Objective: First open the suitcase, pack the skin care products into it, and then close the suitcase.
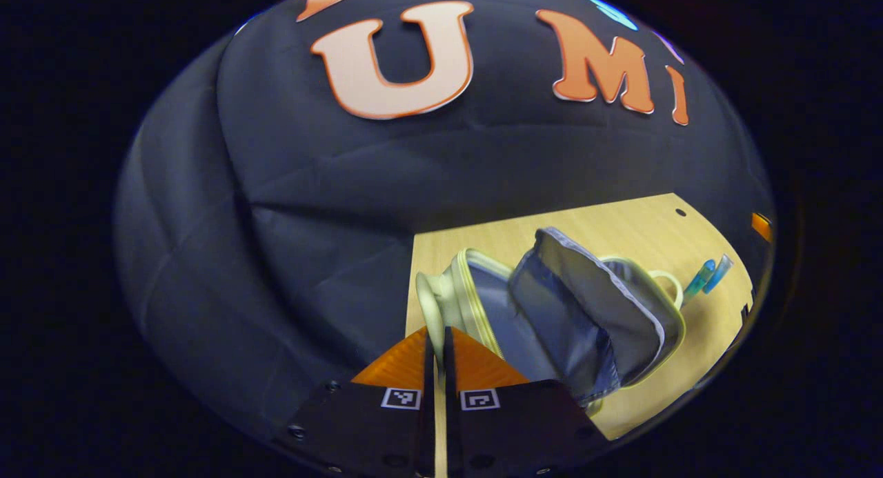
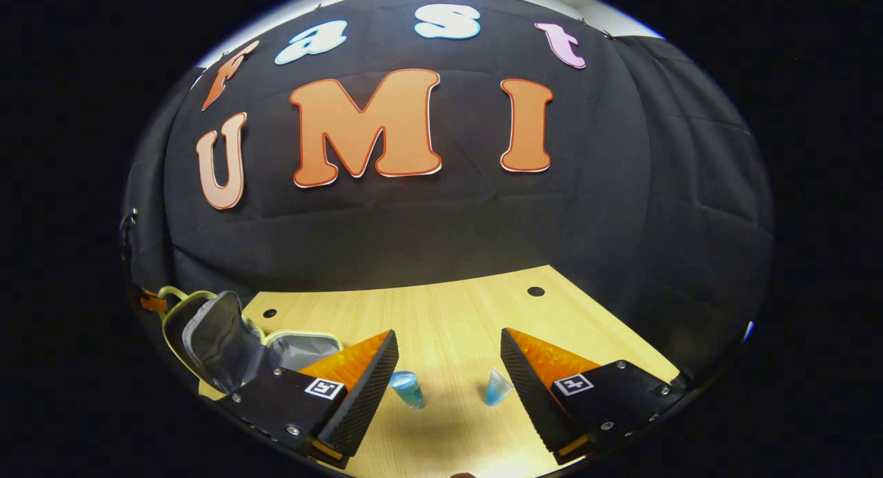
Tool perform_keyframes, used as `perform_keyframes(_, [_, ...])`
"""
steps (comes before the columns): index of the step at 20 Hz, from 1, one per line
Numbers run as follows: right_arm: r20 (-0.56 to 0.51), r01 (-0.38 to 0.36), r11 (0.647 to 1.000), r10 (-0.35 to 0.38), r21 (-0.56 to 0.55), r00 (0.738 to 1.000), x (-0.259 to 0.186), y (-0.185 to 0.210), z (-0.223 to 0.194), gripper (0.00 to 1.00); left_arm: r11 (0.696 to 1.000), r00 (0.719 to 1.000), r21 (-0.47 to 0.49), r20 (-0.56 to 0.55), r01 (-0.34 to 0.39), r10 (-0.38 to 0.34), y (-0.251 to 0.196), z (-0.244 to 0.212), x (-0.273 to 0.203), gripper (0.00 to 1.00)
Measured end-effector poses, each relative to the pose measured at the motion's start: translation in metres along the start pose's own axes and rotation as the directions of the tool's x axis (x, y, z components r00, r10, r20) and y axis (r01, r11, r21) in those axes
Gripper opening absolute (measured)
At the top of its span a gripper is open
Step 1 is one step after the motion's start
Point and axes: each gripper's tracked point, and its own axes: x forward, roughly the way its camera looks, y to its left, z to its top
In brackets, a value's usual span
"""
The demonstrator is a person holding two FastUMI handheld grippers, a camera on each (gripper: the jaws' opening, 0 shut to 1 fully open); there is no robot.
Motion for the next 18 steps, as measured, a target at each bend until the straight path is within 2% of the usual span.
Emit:
perform_keyframes(3, [0.007,0.026,0.999,-0.025,-0.048,1.000,0.000,0.001,0.007,0.95,0.995,0.995,-0.098,-0.104,-0.012,0.002,0.023,-0.049,0.039,0.06])
perform_keyframes(8, [0.007,0.036,0.998,-0.036,-0.051,0.999,0.000,0.007,0.016,0.95,0.987,0.973,-0.160,-0.233,-0.034,-0.004,0.039,-0.115,0.083,0.07])
perform_keyframes(12, [-0.021,0.041,0.997,-0.042,-0.071,0.999,-0.001,0.009,0.007,0.95,0.971,0.956,-0.230,-0.292,-0.061,-0.009,0.046,-0.139,0.098,0.07])
perform_keyframes(14, [-0.034,0.042,0.996,-0.045,-0.084,0.998,-0.003,0.009,0.001,0.95,0.966,0.950,-0.242,-0.313,-0.092,0.011,0.050,-0.144,0.099,0.07])
perform_keyframes(15, [-0.041,0.039,0.995,-0.043,-0.087,0.998,-0.004,0.010,-0.002,0.95,0.969,0.946,-0.221,-0.323,-0.109,0.032,0.053,-0.147,0.099,0.16])
perform_keyframes(18, [-0.054,0.042,0.996,-0.046,-0.083,0.997,-0.006,0.006,-0.010,0.95,0.980,0.944,-0.128,-0.313,-0.153,0.106,0.071,-0.144,0.098,0.53])
